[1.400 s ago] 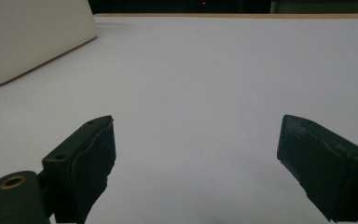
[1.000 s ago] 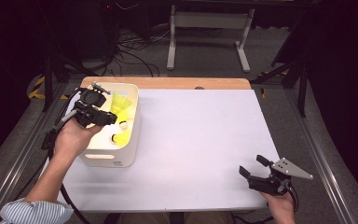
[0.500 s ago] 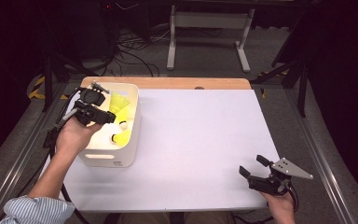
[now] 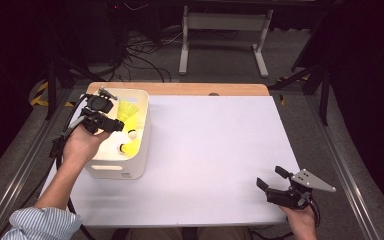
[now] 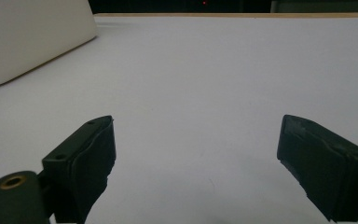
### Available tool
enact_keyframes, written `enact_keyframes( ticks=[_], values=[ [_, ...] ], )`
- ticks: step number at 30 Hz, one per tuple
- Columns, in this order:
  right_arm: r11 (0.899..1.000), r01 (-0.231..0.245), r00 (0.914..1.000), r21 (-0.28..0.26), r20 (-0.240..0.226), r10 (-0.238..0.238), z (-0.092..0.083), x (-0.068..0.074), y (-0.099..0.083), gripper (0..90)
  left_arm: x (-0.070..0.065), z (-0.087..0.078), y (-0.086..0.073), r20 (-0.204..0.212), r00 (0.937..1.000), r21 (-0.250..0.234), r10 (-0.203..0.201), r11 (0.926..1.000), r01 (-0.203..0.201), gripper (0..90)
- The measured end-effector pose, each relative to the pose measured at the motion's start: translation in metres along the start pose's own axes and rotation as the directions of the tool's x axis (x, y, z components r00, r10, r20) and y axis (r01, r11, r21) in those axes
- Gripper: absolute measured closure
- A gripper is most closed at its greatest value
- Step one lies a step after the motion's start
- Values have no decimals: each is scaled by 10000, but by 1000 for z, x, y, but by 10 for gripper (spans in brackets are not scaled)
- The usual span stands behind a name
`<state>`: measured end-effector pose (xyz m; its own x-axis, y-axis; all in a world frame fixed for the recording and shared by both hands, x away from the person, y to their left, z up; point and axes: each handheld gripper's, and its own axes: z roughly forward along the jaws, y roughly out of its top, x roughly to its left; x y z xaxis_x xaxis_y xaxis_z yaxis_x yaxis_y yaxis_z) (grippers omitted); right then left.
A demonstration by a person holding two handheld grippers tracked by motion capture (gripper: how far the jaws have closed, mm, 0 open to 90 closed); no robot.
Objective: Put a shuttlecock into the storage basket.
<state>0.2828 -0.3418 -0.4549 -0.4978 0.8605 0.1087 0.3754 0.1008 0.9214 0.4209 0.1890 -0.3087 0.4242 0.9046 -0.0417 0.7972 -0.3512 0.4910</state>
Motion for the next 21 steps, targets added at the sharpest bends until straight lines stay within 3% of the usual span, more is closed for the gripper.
enact_keyframes(
  ticks=[12,21],
  values=[
    [10000,5,10000,8,-15,-5,0,0,0,123,6,9,2,-48,9996,67,-271,9996,272,654],
    [10000,14,10000,12,-19,-14,0,0,0,122,13,18,2,-112,9987,371,-488,9981,492,653]
  ],
)
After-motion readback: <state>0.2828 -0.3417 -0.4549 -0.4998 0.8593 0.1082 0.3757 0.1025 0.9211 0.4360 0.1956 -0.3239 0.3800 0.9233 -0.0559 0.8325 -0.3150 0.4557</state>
